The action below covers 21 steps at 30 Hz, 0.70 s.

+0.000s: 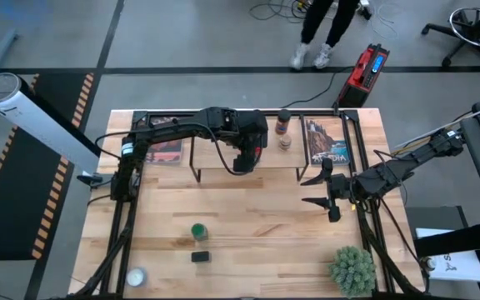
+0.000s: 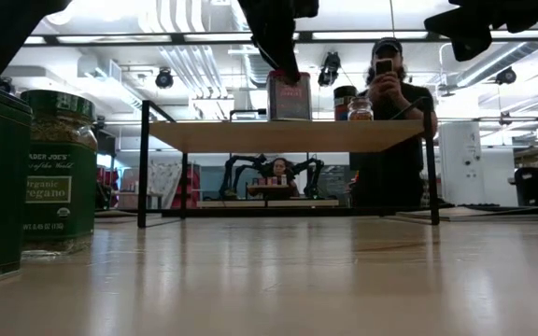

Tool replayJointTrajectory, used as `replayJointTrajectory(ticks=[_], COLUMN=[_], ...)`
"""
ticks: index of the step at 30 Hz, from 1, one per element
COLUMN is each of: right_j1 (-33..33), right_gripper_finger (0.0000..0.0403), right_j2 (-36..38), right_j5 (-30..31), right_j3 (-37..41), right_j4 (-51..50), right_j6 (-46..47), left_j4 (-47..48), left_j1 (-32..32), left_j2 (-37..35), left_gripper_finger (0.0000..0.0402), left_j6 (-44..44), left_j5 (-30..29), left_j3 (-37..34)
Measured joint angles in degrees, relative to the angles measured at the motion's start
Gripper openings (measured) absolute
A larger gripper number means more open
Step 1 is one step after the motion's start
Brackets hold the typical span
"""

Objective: Shelf spices
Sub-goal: Remove the red seasoning can from the shelf

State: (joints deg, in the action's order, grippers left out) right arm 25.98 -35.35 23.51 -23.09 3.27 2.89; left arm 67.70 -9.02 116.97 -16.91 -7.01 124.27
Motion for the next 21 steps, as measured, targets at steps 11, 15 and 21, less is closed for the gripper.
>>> replayJointTrajectory(ticks=[11, 15, 21], right_j1=[0.0, 0.0, 0.0], right_gripper_finger=[0.0199, 0.0199, 0.0199], right_j2=[0.0, 0.0, 0.0], right_j5=[0.0, 0.0, 0.0], right_j3=[0.0, 0.0, 0.0], right_j4=[0.0, 0.0, 0.0], right_j6=[-0.03, -0.06, -0.08], left_j4=[1.84, 2.08, 2.82], left_j1=[0.2, 0.43, 0.71], left_j2=[0.07, -0.03, -0.11], left_gripper_finger=[0.0272, 0.0272, 0.0274], left_j6=[0.53, 0.6, 0.7], left_j5=[-0.04, -0.39, -1.49], left_j3=[1.18, 1.27, 1.31])
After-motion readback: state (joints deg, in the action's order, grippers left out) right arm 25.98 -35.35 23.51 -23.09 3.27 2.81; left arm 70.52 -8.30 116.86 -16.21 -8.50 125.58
